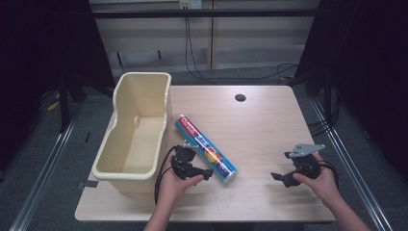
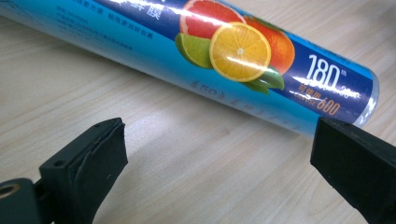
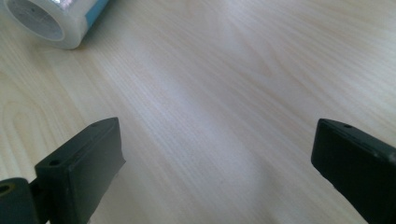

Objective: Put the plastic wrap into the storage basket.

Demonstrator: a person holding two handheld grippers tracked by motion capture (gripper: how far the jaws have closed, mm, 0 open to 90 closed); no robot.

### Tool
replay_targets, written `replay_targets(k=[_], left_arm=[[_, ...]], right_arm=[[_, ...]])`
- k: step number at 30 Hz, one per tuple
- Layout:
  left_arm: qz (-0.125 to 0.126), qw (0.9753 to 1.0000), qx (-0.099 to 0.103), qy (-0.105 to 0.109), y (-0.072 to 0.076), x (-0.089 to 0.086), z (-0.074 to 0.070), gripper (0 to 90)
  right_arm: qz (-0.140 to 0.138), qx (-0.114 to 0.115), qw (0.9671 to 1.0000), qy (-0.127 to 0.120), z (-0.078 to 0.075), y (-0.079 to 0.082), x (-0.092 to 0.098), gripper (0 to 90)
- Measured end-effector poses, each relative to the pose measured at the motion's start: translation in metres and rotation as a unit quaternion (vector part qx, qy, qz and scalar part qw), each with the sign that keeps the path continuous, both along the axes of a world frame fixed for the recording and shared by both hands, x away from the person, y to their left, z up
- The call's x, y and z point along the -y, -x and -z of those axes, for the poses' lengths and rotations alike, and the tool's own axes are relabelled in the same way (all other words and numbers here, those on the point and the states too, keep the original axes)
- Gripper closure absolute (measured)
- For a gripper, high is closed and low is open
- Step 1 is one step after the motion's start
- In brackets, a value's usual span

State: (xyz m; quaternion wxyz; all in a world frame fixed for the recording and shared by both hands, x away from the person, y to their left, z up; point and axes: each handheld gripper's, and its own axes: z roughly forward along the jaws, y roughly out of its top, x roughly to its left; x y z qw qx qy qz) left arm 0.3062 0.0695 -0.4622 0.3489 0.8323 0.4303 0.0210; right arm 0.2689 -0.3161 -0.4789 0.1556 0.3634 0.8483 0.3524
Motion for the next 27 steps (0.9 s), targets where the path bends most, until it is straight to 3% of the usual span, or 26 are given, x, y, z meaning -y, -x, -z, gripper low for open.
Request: replay_targets(k=[6, 10, 11, 18, 27], left_arm=[[-0.008, 0.9996, -0.025, -0.003, -0.006, 0.003, -0.008, 3.6], [-0.038, 0.9976, -0.058, -0.005, -0.019, 0.004, -0.015, 3.6], [-0.038, 0.9976, -0.058, -0.005, -0.019, 0.004, -0.015, 3.6], [-0.082, 0.9924, -0.092, -0.013, -0.038, 0.002, -0.026, 4.1], [-0.138, 0.9848, -0.103, -0.018, -0.058, 0.013, -0.037, 4.2]], right_arm=[[-0.004, 0.002, 1.0000, 0.005, -0.001, 0.000, -0.001, 2.7], [0.001, 0.003, 1.0000, 0.005, -0.002, 0.001, 0.000, 2.7], [0.001, 0.003, 1.0000, 0.005, -0.002, 0.001, 0.000, 2.7], [0.003, 0.005, 1.0000, 0.008, -0.002, 0.002, 0.002, 2.7], [0.010, 0.008, 0.9999, 0.005, -0.003, 0.002, 0.005, 2.7]])
